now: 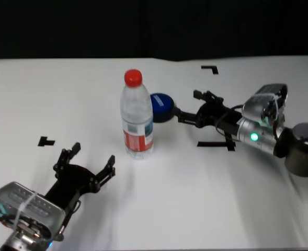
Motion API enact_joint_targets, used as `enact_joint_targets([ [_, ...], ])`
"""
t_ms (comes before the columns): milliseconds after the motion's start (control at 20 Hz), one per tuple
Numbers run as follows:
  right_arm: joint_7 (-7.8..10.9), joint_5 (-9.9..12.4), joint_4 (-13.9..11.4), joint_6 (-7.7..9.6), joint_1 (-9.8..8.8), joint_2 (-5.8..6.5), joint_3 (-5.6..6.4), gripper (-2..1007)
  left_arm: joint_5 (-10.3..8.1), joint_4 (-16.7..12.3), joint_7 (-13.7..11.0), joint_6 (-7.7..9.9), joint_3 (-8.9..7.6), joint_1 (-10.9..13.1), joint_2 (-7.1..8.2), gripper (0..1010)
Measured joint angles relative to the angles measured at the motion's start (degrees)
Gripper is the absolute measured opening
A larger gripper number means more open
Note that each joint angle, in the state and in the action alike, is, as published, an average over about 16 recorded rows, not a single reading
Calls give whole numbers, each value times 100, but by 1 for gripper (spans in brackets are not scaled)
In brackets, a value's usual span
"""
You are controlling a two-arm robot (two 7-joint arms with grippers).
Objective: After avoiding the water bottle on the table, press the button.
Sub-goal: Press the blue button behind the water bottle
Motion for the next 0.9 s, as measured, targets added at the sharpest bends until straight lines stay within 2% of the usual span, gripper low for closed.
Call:
enact_joint_targets([
  [550, 104, -105, 751, -176, 348, -358, 60, 1003, 0, 0, 0, 0, 0, 0, 0, 1003],
  [900, 207, -178, 1132, -283, 592, -557, 87, 1003, 0, 0, 0, 0, 0, 0, 0, 1003],
])
